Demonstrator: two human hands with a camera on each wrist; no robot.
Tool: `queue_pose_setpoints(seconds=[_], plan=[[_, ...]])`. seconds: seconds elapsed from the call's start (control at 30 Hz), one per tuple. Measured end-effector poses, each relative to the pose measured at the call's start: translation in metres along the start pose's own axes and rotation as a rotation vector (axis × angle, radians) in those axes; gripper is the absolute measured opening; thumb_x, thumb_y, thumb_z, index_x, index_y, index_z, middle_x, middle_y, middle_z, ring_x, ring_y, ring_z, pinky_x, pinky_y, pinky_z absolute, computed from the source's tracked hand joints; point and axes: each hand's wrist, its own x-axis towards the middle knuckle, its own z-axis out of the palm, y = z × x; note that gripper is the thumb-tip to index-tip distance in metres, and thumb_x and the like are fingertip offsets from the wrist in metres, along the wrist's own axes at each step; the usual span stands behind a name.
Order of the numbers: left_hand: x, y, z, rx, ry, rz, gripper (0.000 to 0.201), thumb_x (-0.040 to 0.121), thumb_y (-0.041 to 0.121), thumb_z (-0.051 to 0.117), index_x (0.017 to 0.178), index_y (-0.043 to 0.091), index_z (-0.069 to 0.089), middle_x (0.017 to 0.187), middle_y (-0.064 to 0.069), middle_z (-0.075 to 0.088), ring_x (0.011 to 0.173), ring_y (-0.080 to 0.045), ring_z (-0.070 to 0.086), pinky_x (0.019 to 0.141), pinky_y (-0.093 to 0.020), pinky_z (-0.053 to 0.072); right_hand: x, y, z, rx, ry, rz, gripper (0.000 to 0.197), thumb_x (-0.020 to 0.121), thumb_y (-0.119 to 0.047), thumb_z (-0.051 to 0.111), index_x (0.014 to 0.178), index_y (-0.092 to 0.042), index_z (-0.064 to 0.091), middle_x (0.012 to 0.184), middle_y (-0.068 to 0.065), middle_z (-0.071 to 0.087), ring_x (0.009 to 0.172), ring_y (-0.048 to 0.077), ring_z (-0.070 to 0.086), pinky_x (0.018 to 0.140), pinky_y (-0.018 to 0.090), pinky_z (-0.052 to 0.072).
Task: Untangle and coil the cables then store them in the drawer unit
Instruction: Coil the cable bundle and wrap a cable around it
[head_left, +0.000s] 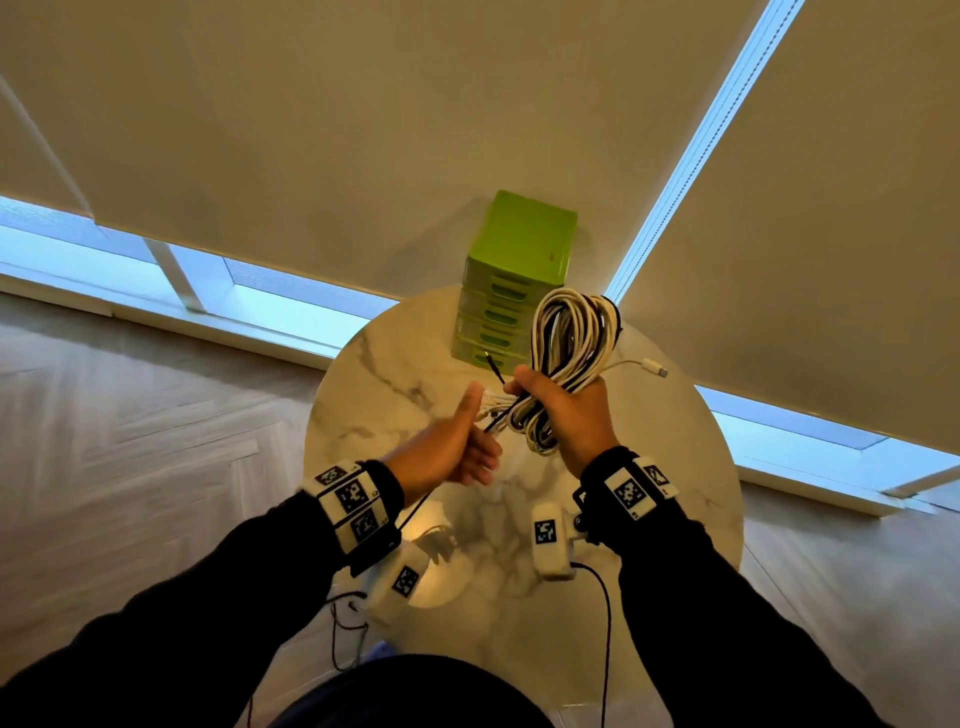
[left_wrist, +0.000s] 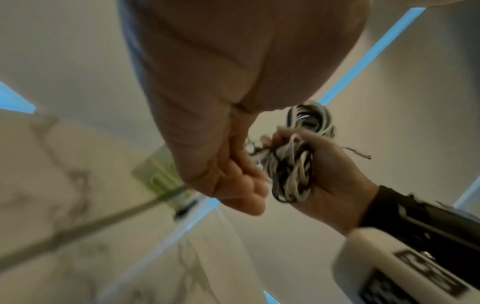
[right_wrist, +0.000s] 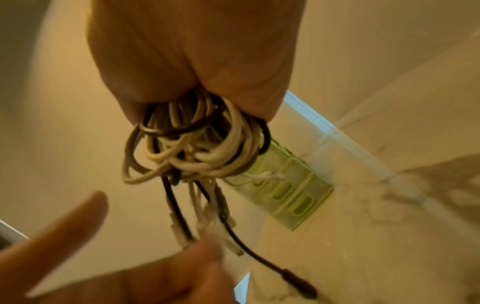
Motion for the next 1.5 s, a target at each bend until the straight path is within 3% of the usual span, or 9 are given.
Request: queue_pose_setpoints(seconds=[0.13,0.27,0.47,0.6,0.73,0.97,1.17,1.33,1.5], plan=[[0.015,-0.007,0.017,-0.423,-0.019,-0.05,0.083,0.092,0.079,0.024,0.115,0.011,0.067,0.101,-0.01,0.076,0.085,-0.022,0.07,0.071,-0.028,0.047,-0.005,-0.007,0.011,0.107,-0.087,0.045,0.011,0.086,-0.01,0.074,0.087,0.001,0.074,0.089,0.023,0.075,0.082,0.037,0.072,0.08,0.049,0.059],[0.026,0.002,0.012,-0.552,0.206,0.107,0.03,0.098,0.027,0.055,0.071,0.017,0.062,0.064,-0.002,0.058,0.07,-0.019,0.051,0.077,-0.036,0.04,-0.011,-0.007,0.014,0.139,-0.193,0.091,0.018,0.084,-0.005,0.072,0.092,0.01,0.069,0.09,0.032,0.07,0.079,0.037,0.069,0.076,0.045,0.058],[0.029,-0.004,0.001,-0.043,0.278,0.297,0.014,0.093,0.024,0.048,0.093,0.011,0.052,0.083,-0.006,0.055,0.077,-0.019,0.051,0.074,-0.041,0.045,-0.012,-0.01,0.009,0.047,-0.25,0.152,0.012,0.08,0.001,0.071,0.093,0.002,0.069,0.078,0.017,0.07,0.069,0.029,0.068,0.067,0.04,0.058],[0.029,0.0,-0.005,0.004,0.172,0.306,0.025,0.096,0.022,0.051,0.121,0.019,0.051,0.11,-0.002,0.066,0.105,-0.015,0.063,0.095,-0.04,0.052,-0.01,-0.006,0.003,0.056,-0.405,0.274,0.036,0.083,0.003,0.067,0.117,-0.007,0.067,0.109,0.016,0.073,0.105,0.034,0.07,0.092,0.049,0.057],[0.031,-0.001,0.002,0.01,0.002,0.331,0.037,0.103,0.028,0.04,0.14,0.03,0.044,0.127,0.006,0.063,0.119,-0.008,0.059,0.101,-0.033,0.049,-0.01,-0.006,0.002,0.13,-0.499,0.421,0.036,0.087,0.009,0.06,0.122,-0.001,0.064,0.112,0.026,0.068,0.104,0.038,0.067,0.098,0.058,0.052],[0.031,0.002,0.002,0.533,0.086,0.305,0.021,0.096,0.044,0.028,0.102,0.025,0.036,0.109,0.0,0.034,0.114,-0.025,0.033,0.105,-0.043,0.031,-0.008,0.0,0.0,0.09,-0.514,0.356,0.029,0.086,0.016,0.055,0.109,0.002,0.065,0.087,0.017,0.071,0.081,0.028,0.071,0.071,0.036,0.06],[0.047,-0.006,-0.012,1.107,0.109,0.409,0.037,0.096,0.046,0.018,0.118,0.023,0.039,0.123,-0.005,0.032,0.112,-0.029,0.032,0.089,-0.037,0.024,-0.003,0.004,-0.001,0.078,-0.468,0.289,0.026,0.081,0.013,0.062,0.107,0.008,0.064,0.087,0.021,0.065,0.081,0.03,0.063,0.079,0.043,0.057],[0.055,0.005,-0.018,0.564,-0.061,0.397,0.022,0.106,0.038,0.043,0.123,0.03,0.053,0.107,-0.004,0.044,0.102,-0.018,0.047,0.092,-0.03,0.039,0.001,0.012,-0.011,0.089,-0.372,0.3,0.032,0.079,0.009,0.066,0.11,0.004,0.065,0.09,0.017,0.066,0.079,0.025,0.065,0.071,0.036,0.055],[0.057,0.01,-0.023,0.341,-0.014,0.359,0.059,0.096,0.037,0.064,0.149,0.021,0.044,0.096,-0.003,0.068,0.07,-0.008,0.062,0.075,-0.028,0.055,0.0,0.019,-0.019,0.152,-0.293,0.291,0.027,0.081,0.014,0.061,0.106,0.004,0.065,0.089,0.017,0.066,0.078,0.025,0.063,0.072,0.035,0.056]])
